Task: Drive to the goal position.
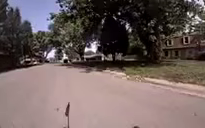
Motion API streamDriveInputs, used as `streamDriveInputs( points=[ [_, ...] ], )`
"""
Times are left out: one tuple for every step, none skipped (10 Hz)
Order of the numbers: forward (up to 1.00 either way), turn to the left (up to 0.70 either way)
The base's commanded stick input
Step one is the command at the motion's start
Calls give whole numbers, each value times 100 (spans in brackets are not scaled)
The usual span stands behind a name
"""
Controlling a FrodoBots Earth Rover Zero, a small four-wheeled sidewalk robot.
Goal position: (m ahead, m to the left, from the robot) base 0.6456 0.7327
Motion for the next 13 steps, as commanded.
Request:
streamDriveInputs(
  points=[
    [69, 3],
    [69, 3],
    [69, 3],
    [69, 3],
    [69, 3],
    [69, 3],
    [69, 3],
    [69, 3],
    [69, 3],
    [69, 3],
    [69, 3],
    [69, 3],
    [69, 3]
  ],
)
